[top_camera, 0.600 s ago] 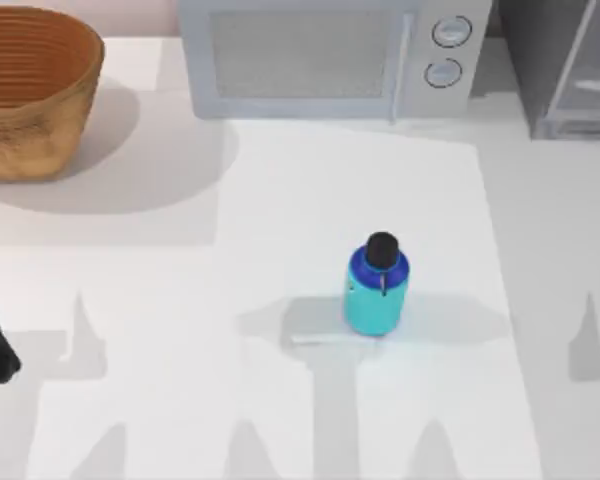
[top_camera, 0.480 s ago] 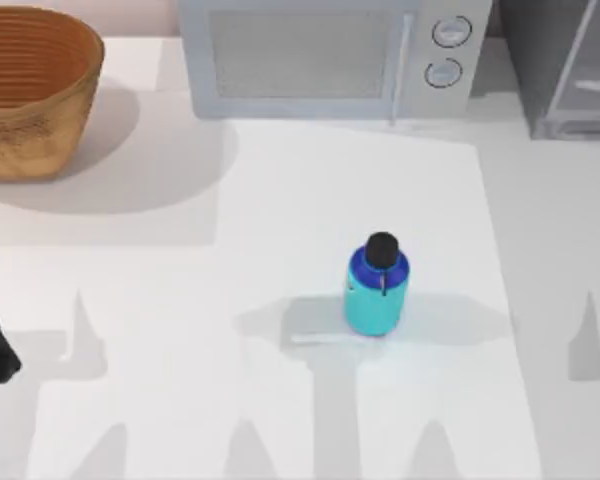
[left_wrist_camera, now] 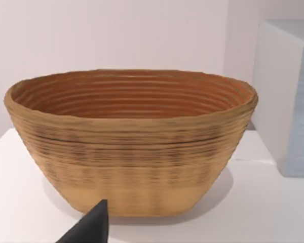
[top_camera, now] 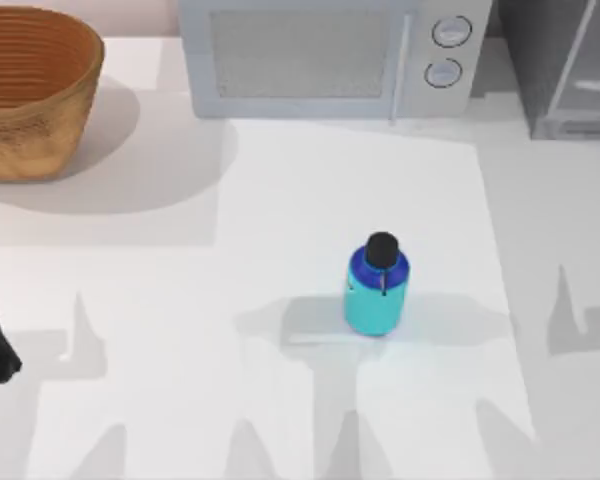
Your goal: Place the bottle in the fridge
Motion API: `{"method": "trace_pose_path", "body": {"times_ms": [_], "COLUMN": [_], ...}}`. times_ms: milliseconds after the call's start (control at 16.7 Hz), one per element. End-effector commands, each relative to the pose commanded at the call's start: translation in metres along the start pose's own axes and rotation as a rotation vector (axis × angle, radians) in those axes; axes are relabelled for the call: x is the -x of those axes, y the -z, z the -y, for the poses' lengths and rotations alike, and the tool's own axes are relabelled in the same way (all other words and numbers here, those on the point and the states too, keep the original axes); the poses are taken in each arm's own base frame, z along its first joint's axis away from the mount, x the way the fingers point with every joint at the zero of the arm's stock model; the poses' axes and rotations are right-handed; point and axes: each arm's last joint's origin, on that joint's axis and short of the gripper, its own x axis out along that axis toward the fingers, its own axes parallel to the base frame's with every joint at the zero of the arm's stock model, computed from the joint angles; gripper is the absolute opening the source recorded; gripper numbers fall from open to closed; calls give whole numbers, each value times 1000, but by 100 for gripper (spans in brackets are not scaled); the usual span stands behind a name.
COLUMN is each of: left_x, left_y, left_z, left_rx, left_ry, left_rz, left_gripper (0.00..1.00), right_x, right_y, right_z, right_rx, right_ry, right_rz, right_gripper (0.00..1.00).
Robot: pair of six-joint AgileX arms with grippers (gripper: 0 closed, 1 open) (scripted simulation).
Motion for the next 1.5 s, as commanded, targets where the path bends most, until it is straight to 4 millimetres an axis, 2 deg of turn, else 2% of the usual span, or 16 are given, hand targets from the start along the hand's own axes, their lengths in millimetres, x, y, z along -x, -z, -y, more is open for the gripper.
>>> {"method": "trace_pose_path", "body": {"times_ms": [240, 420, 600, 780, 960, 1200, 1380, 1500], "left_x": [0, 0, 0, 0, 0, 0, 0, 0], "left_y": [0, 0, 0, 0, 0, 0, 0, 0], "left_z": [0, 0, 0, 0, 0, 0, 0, 0], "left_rx": [0, 0, 0, 0, 0, 0, 0, 0], "left_ry": [0, 0, 0, 0, 0, 0, 0, 0], "left_rz": [0, 0, 0, 0, 0, 0, 0, 0], "left_gripper": [100, 100, 100, 100, 100, 100, 100, 100], "right_x": [-30, -57, -81, -96, -97, -82, -72, -71], "right_y": [-16, -16, -1, 28, 66, 112, 130, 132], "right_z": [-15, -32, -55, -78, -99, -115, -119, -119], "right_rx": [-13, -25, -31, -28, -12, 19, 35, 37], "right_ry": [-118, -221, -329, -433, -534, -643, -687, -692], "right_rz": [58, 86, 80, 34, -50, -192, -258, -266], "right_gripper": [100, 100, 100, 100, 100, 100, 100, 100]}}
